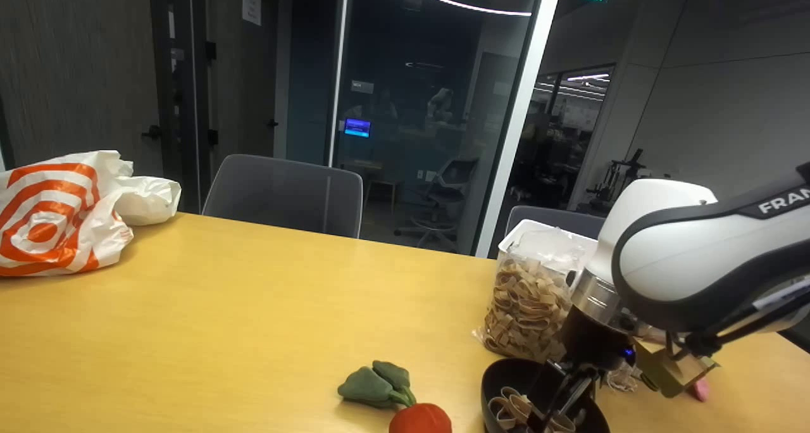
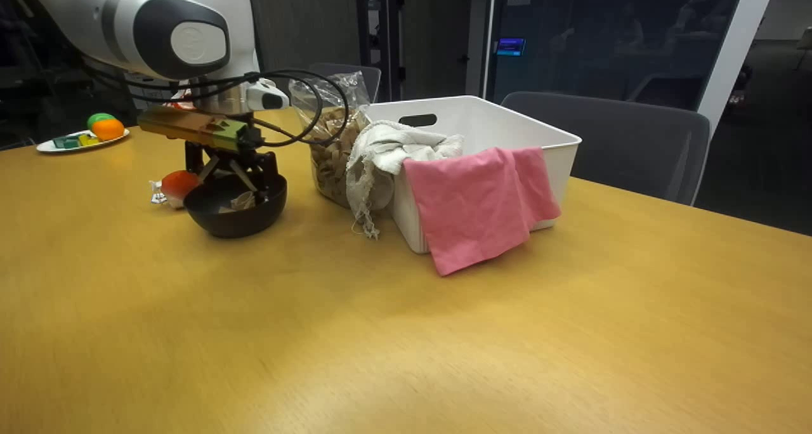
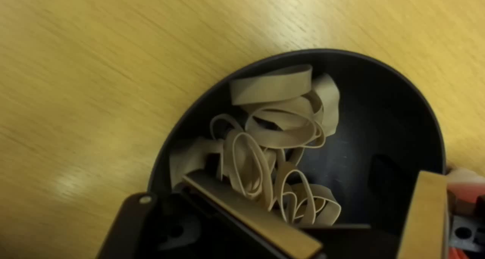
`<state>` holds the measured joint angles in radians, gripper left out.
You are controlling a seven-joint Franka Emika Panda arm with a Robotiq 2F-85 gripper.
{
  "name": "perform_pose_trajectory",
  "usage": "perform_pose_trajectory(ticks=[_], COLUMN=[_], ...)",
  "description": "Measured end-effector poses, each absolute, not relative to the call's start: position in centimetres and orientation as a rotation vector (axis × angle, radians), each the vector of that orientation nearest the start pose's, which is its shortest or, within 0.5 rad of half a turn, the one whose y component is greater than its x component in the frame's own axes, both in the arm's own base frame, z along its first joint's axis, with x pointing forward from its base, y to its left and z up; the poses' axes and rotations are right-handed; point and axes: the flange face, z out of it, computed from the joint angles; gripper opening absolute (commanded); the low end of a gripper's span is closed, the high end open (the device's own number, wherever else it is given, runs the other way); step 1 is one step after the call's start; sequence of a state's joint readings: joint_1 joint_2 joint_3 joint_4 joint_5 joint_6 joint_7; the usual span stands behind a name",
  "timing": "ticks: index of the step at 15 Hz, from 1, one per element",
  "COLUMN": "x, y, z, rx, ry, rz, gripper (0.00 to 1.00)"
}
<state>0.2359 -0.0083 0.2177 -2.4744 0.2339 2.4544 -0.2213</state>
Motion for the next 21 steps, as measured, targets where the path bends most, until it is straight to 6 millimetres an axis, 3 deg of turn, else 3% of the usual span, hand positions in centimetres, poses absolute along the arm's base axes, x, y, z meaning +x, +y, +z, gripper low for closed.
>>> perform_pose_trajectory(ticks=[6,7,9,18,21], x=[42.4,42.3,42.2,42.4,42.7], y=[20.9,20.9,20.8,20.4,20.2], z=[27.9,27.6,27.2,27.0,27.2], rx=[-2.961,-2.968,-2.979,-2.997,-3.003], ry=[-0.795,-0.804,-0.807,-0.737,-0.704], rz=[-0.016,-0.012,-0.002,0.008,-0.002], gripper=[0.97,0.73,0.71,0.02,0.0])
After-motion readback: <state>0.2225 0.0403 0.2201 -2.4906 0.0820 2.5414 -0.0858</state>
